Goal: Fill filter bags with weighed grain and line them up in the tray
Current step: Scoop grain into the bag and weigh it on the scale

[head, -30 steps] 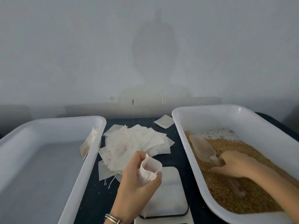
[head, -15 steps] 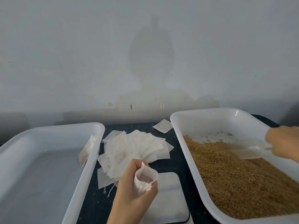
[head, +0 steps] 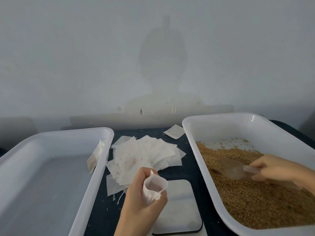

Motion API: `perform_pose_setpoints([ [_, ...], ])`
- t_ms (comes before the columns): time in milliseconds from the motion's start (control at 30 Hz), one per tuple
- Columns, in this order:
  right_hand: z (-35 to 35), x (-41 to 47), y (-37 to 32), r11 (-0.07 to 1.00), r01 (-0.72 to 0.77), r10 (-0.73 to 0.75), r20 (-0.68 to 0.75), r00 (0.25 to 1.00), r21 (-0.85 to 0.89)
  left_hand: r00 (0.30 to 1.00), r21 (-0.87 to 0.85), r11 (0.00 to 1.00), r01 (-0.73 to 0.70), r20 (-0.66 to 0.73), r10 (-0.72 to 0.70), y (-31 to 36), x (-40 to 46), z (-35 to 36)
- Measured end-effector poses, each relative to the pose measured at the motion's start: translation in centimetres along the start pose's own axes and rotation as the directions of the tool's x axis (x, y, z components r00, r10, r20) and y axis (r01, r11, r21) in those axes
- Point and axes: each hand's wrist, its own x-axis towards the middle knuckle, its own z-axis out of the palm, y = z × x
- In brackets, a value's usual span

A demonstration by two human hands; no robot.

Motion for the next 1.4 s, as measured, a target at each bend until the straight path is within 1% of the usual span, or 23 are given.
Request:
perform_pose_setpoints([
  [67, 0.2, -0.1, 0.1, 0.999, 0.018, -0.018, 0.018, 1.0, 0.028, 1.0, -0.004, 1.0, 0.006, -0.003, -0.006, 0.0, 0.0, -0.1],
  [233, 0.0, -0.6, 0.9, 0.998, 0.047, -0.048, 0.012, 0.999, 0.046, 1.0, 0.008, 1.0, 0.016, 0.001, -0.016, 0.1, -0.3, -0.4],
  [333, -0.2, -0.9, 1.4, 0.998, 0.045, -0.046, 0.016, 0.999, 0.038, 1.0, 0.037, 0.999, 0.014, 0.008, -0.014, 0.1, -0.4, -0.6],
  [533, -0.5, -1.2, 1.8, 0.996, 0.028, -0.029, 0.006, 1.0, 0.088, 1.0, 0.054, 0.998, 0.021, 0.004, -0.021, 0.1, -0.6, -0.5],
  [700, -0.6, -1.3, 1.7, 0.995, 0.053, -0.055, 0.017, 0.998, 0.089, 1.0, 0.058, 0.998, 0.025, -0.004, -0.025, 0.0, -0.6, -0.6],
  [867, -0.6, -1.2, 1.7, 0.982, 0.091, -0.093, 0.006, 0.996, 0.166, 1.0, 0.079, 0.997, 0.02, -0.014, -0.019, -0.1, -0.5, -0.7],
  [1000, -0.7, -1.3, 1.8, 0.968, 0.092, -0.095, 0.0, 0.995, 0.231, 1.0, 0.086, 0.996, 0.002, -0.014, -0.001, -0.1, -0.5, -0.6],
  [1100, -0.7, -1.6, 1.9, 0.962, 0.097, -0.092, -0.032, 0.995, 0.257, 1.0, 0.075, 0.997, 0.004, -0.009, -0.003, -0.1, -0.5, -0.6],
  [1233, -0.6, -2.2, 1.8, 0.958, 0.15, -0.131, -0.089, 0.987, 0.244, 1.0, 0.078, 0.997, 0.007, -0.016, -0.006, -0.1, -0.5, -0.6],
  [1300, -0.7, -2.5, 1.8, 0.949, 0.172, -0.142, -0.125, 0.982, 0.265, 1.0, 0.081, 0.997, 0.004, -0.016, -0.002, 0.0, -0.4, -0.7],
  [1400, -0.7, -2.7, 1.7, 0.95, 0.188, -0.145, -0.179, 0.973, 0.25, 1.0, 0.044, 0.999, 0.01, 0.004, -0.01, 0.1, -0.4, -0.7],
])
